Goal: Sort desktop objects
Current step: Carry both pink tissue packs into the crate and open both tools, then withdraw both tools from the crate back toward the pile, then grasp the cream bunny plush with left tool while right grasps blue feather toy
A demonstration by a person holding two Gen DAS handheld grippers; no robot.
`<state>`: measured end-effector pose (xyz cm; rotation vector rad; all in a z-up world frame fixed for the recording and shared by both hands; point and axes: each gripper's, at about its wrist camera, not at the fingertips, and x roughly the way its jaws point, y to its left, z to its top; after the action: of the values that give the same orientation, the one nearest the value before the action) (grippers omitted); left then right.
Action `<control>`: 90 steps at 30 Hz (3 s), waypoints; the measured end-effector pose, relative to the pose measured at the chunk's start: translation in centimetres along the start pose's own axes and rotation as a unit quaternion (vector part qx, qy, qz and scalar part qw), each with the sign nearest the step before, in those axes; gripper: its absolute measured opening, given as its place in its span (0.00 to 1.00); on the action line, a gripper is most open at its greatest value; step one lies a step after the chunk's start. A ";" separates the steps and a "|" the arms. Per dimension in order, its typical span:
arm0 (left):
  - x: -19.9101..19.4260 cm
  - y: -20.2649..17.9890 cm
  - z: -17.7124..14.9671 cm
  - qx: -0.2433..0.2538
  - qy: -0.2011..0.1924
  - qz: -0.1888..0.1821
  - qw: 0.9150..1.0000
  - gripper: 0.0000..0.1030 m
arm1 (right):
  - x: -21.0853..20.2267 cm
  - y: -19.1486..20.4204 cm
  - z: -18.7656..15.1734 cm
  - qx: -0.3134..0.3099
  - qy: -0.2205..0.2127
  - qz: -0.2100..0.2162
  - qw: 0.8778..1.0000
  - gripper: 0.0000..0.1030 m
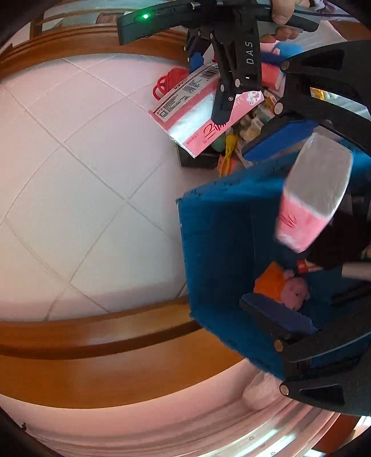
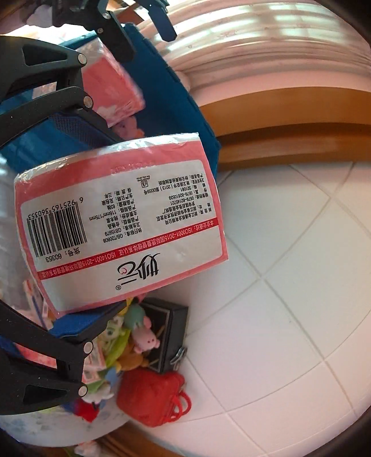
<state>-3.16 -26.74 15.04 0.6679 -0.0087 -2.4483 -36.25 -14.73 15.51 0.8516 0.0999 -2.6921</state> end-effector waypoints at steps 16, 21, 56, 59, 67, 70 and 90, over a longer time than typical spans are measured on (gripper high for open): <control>9.2 14.2 -8.7 -0.062 0.133 0.055 0.988 0.86 | 8.8 16.4 -0.9 -0.069 0.122 0.013 0.990 0.95; 9.6 14.0 -9.5 -0.067 0.134 0.055 0.987 0.86 | 10.0 16.8 -1.8 -0.087 0.129 -0.013 0.988 0.96; 0.5 5.2 -9.1 -0.097 0.000 0.000 0.995 0.86 | -5.9 6.4 -8.3 0.016 -0.011 -0.109 0.994 1.00; 0.2 1.3 -8.5 -0.077 -0.008 -0.019 0.997 0.86 | -8.2 0.8 -10.5 0.060 -0.012 -0.146 0.987 1.00; 1.4 -12.7 -7.5 -0.038 -0.004 -0.078 0.996 0.86 | -11.6 -13.4 -17.2 0.142 0.021 -0.204 0.968 1.00; 3.7 -18.5 -8.3 -0.029 0.023 -0.093 0.995 0.86 | -12.1 -19.3 -20.3 0.156 0.048 -0.215 0.963 1.00; 20.0 -36.6 -26.3 0.001 0.305 -0.115 0.945 0.79 | -7.8 -34.9 -38.0 0.221 0.213 -0.161 0.938 1.00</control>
<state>-24.90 -3.80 -22.85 1.4712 0.3270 -2.3448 -20.42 26.54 -12.25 1.6814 -0.3087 -2.8163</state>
